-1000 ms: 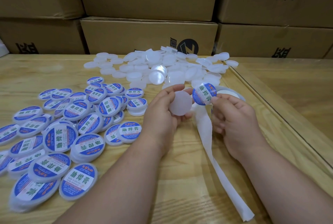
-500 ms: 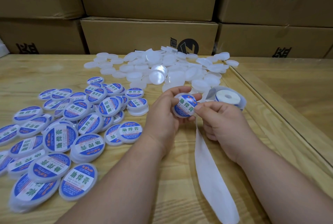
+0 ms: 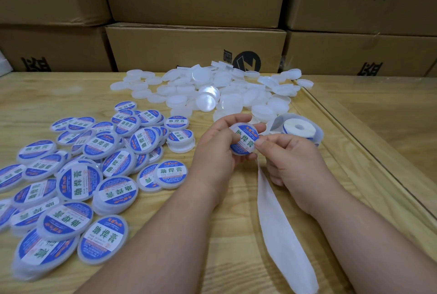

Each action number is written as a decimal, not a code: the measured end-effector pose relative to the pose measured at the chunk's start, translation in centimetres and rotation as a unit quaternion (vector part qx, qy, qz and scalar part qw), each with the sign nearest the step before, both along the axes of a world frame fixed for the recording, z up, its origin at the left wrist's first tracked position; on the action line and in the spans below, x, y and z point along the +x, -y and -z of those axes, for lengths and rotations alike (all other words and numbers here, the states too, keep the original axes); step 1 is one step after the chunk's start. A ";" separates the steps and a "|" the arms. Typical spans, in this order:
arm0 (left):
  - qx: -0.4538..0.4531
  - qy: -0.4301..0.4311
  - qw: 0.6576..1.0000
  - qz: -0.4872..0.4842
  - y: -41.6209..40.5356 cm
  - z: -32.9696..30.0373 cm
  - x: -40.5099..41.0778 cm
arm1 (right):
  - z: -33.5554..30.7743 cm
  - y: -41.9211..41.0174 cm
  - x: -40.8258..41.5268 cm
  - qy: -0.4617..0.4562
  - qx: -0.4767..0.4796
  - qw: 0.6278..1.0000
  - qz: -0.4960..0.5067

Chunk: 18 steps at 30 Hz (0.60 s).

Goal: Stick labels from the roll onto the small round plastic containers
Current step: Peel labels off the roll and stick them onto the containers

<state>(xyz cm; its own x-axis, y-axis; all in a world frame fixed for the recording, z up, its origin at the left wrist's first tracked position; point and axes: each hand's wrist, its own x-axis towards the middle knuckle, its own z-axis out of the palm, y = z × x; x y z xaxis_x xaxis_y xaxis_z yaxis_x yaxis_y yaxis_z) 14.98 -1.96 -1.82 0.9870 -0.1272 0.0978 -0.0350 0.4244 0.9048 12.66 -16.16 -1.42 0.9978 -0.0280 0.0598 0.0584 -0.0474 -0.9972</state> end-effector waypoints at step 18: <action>0.082 0.031 0.994 -0.070 0.3 0.5 0.0 | 0.0 -0.4 -0.5 0.027 0.012 0.999 -0.020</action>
<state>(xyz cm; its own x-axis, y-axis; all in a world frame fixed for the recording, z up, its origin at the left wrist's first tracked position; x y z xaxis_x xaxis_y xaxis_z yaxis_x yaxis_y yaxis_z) 15.01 -2.28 -2.31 0.9889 -0.0075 0.1486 -0.1416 0.2585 0.9556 12.18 -15.74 -1.41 0.9935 0.0102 0.1138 0.1139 -0.0203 -0.9933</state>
